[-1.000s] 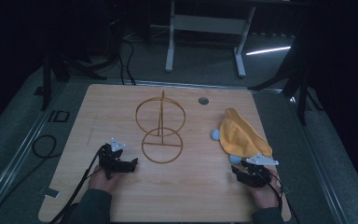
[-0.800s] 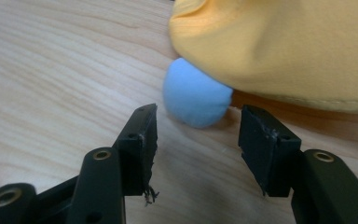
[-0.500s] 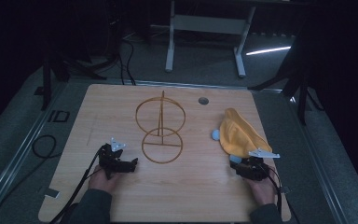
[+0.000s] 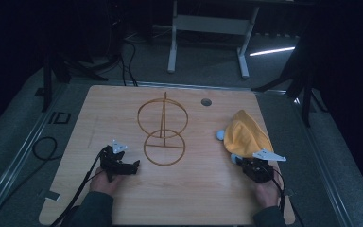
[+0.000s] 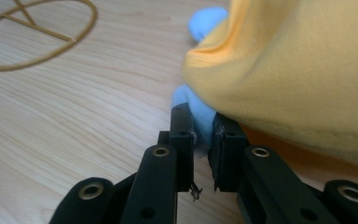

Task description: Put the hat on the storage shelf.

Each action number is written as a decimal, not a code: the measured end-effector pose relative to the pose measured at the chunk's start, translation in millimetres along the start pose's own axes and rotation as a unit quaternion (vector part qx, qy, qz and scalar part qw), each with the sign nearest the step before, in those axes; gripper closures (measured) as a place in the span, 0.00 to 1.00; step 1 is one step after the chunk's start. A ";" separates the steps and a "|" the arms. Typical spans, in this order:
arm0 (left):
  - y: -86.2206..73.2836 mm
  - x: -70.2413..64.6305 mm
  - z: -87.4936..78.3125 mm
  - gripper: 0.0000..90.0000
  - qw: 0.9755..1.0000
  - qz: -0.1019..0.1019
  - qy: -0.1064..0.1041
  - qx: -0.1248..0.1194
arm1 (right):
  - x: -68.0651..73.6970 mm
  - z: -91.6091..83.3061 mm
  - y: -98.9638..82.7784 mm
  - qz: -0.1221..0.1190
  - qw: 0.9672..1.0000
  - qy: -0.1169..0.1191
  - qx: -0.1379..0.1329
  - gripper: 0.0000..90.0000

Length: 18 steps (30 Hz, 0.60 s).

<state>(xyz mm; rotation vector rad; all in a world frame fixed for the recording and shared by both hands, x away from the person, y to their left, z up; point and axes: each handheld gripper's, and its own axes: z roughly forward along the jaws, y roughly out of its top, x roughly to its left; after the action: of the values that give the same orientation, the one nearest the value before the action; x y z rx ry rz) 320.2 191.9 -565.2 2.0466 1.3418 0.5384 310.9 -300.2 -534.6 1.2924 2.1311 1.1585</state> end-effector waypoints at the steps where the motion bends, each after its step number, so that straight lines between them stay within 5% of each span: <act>1: 0.0 0.0 0.0 0.02 1.000 0.000 0.000 0.000 | 1.5 -1.8 1.7 -0.008 1.000 0.000 -0.003 0.90; 18: 0.0 0.0 0.0 0.02 1.000 0.000 0.000 0.000 | 23.7 -43.2 44.4 -0.065 0.996 0.031 -0.058 0.91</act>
<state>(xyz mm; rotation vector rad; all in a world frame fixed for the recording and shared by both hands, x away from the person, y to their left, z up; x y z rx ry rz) 320.2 192.0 -565.2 2.0467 1.3419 0.5379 293.8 -288.8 -471.5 1.0652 2.1225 1.2616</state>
